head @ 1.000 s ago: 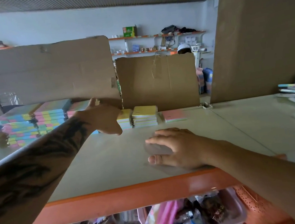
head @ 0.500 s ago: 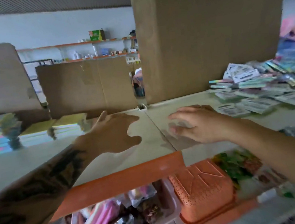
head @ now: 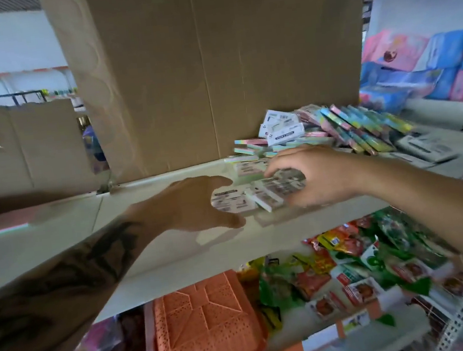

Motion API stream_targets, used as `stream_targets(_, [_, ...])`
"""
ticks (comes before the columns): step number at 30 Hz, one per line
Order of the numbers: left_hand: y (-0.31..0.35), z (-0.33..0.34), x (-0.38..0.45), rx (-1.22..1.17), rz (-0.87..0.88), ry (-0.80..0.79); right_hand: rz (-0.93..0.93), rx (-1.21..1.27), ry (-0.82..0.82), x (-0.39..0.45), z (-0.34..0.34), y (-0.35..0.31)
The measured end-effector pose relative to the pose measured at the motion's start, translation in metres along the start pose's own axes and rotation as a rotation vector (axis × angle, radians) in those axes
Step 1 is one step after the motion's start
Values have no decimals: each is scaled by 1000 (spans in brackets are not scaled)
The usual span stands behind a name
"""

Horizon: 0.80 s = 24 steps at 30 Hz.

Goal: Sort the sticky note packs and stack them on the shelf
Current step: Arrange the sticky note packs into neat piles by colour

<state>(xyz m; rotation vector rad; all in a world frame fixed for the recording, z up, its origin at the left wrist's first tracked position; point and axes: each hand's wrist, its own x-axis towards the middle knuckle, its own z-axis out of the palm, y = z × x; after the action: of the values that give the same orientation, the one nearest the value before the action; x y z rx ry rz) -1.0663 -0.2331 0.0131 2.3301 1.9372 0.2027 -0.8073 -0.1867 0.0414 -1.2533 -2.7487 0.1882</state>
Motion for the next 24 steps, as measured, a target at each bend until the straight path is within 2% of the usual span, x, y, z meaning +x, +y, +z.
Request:
stream_targets(5, [11,7,10,-64,-34,-14,-96,-101,-91,17,2,7])
stream_targets(12, [3,3,-2,-130,-89,30,-134,-206,-187,44,1,-20])
stream_targets(20, [-38,-3,-55,-186,-225,126,-221,-156,-217,65,12,-58])
stream_targets(24, [-65,-7,-89,-223,-286,137,-238,-227,-245,76,24,-87])
